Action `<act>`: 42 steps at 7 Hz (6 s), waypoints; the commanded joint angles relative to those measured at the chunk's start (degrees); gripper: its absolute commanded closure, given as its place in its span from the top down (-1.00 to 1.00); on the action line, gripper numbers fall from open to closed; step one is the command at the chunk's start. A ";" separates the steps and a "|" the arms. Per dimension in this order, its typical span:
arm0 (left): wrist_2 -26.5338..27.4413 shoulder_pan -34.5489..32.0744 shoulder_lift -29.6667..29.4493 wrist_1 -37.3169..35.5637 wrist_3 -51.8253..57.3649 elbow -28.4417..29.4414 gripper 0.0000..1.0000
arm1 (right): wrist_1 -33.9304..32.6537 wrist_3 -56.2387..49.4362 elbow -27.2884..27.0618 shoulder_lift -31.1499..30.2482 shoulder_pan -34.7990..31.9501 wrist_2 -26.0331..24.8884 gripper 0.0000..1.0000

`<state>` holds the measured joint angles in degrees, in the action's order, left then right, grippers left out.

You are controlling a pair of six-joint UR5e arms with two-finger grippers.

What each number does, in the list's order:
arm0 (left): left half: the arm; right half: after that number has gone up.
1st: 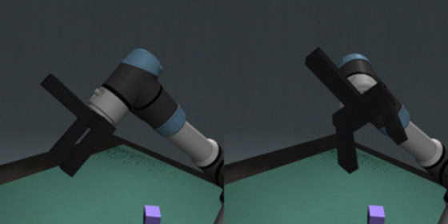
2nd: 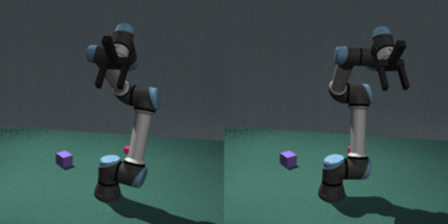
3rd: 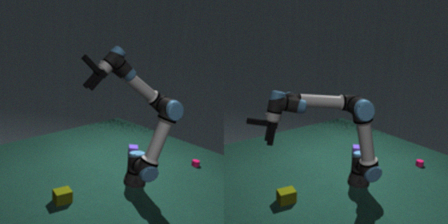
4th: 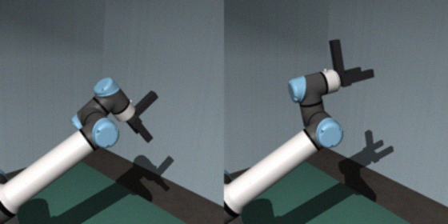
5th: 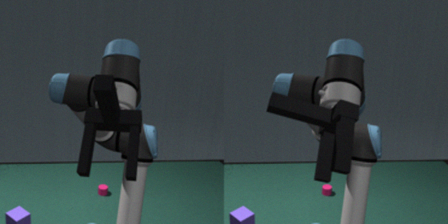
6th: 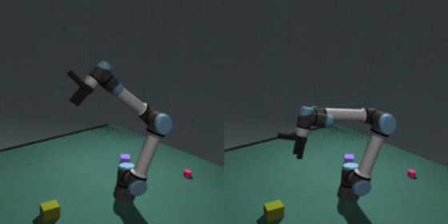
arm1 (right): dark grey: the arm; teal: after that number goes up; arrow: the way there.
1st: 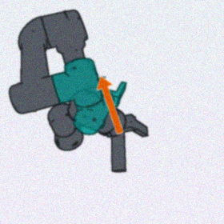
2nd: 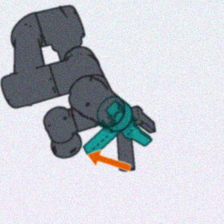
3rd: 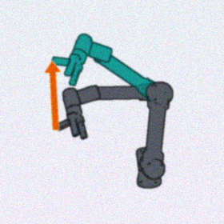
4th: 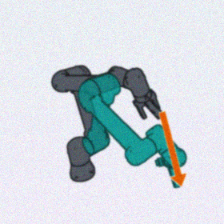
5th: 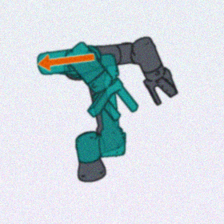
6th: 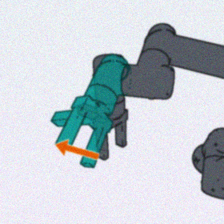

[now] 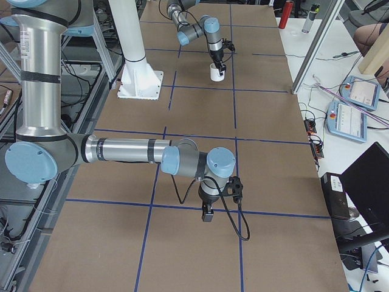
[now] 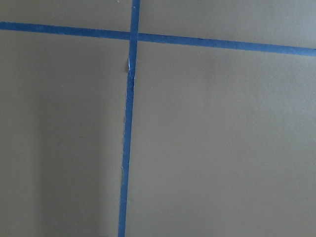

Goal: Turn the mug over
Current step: 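Lift the mug with the left gripper and carry it toward the table center, then rotate the left wrist to turn the mug upright and lower it, then open the left gripper and withdraw the left arm away from the mug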

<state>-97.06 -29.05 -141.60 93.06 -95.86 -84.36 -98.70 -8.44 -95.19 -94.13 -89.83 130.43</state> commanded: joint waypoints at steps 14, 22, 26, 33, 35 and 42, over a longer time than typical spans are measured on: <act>7.85 3.04 -10.45 -3.86 3.84 15.45 -1.00 | 0.00 0.00 0.00 0.00 0.00 0.00 1.00; 7.93 3.30 -11.94 -1.66 3.84 18.53 -0.41 | 0.00 0.00 0.00 0.00 0.00 0.00 1.00; 7.67 3.30 -11.94 -2.18 6.21 18.01 1.00 | 0.00 0.00 0.00 0.00 0.00 0.00 1.00; -3.37 -7.66 -3.12 -12.81 23.65 -4.51 1.00 | 0.00 0.00 0.00 0.00 0.00 0.00 1.00; -11.80 -17.12 6.11 -13.44 37.68 -11.94 1.00 | 0.00 0.00 0.00 0.00 0.00 0.00 1.00; -34.34 -61.66 51.65 1.69 98.86 -13.59 1.00 | 0.00 0.00 0.00 0.00 0.00 0.00 1.00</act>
<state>-130.36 -81.49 -97.00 94.40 -13.45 -101.38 -98.70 -8.43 -95.19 -94.14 -89.83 130.43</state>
